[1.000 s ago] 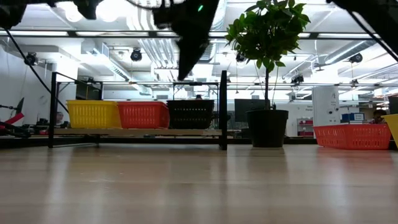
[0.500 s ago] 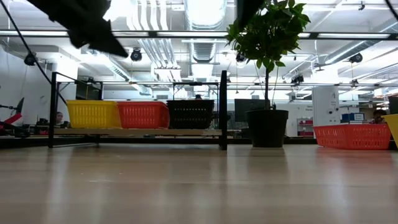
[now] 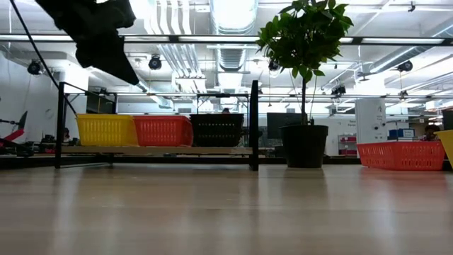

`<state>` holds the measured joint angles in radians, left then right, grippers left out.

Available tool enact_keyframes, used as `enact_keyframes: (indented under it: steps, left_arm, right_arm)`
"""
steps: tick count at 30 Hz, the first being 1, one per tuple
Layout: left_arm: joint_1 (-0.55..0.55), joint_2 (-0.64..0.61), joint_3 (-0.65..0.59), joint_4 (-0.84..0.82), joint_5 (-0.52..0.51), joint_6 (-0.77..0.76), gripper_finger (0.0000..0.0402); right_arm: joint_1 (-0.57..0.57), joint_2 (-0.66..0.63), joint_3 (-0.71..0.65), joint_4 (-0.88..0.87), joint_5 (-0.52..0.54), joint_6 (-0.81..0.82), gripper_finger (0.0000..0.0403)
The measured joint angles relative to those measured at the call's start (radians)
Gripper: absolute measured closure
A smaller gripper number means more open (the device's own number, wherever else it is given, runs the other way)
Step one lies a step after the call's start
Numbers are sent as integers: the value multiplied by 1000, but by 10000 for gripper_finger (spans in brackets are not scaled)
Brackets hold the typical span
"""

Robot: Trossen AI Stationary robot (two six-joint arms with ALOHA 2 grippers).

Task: Stack baskets on shelf by color
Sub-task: Adjust the stacked yellow baskets on the shelf

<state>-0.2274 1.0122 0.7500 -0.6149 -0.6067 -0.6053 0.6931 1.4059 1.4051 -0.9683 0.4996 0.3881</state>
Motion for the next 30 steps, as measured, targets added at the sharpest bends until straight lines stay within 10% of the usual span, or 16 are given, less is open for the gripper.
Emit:
enact_keyframes:
  steps: [13, 30]
  left_arm:
    - [410, 3, 144, -294, 309, 150, 402]
    - [448, 88, 120, -400, 336, 159, 402]
  right_arm:
    - [75, -237, -413, 382, 132, -32, 369]
    - [75, -252, -476, 427, 130, -32, 369]
